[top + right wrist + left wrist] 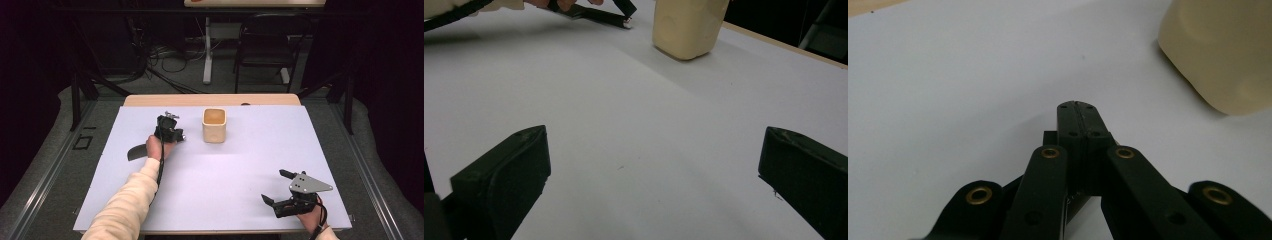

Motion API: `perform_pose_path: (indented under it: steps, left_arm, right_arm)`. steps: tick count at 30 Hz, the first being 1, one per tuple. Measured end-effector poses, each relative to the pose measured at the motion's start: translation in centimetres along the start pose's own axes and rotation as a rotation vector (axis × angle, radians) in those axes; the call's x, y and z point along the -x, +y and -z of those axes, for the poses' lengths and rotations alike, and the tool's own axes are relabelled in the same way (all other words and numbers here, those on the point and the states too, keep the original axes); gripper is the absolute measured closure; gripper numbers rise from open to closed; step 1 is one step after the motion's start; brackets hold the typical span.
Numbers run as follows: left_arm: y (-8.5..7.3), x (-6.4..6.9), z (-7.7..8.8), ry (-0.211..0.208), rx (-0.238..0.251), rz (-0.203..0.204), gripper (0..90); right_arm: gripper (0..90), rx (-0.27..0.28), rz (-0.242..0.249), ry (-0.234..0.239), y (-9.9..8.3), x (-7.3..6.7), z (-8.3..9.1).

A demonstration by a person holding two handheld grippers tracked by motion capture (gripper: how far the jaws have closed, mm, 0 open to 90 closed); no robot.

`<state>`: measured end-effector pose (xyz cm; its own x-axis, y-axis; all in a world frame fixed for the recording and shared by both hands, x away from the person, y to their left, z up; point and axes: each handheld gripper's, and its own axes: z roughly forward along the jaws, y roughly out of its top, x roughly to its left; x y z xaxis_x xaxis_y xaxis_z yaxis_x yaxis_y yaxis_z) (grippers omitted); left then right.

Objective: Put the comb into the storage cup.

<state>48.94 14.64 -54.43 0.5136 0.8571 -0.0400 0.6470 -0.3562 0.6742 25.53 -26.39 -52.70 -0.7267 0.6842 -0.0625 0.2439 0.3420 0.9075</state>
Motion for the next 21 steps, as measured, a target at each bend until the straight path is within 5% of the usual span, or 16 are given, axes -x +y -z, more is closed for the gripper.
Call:
perform_pose_path:
  steps: [21]
  left_arm:
    - [-2.1, 2.1, 1.8, -0.067, -0.034, -0.097, 90.0]
  right_arm:
    - [0.1, -0.007, 0.005, 0.002, 0.0, -0.1, 0.0]
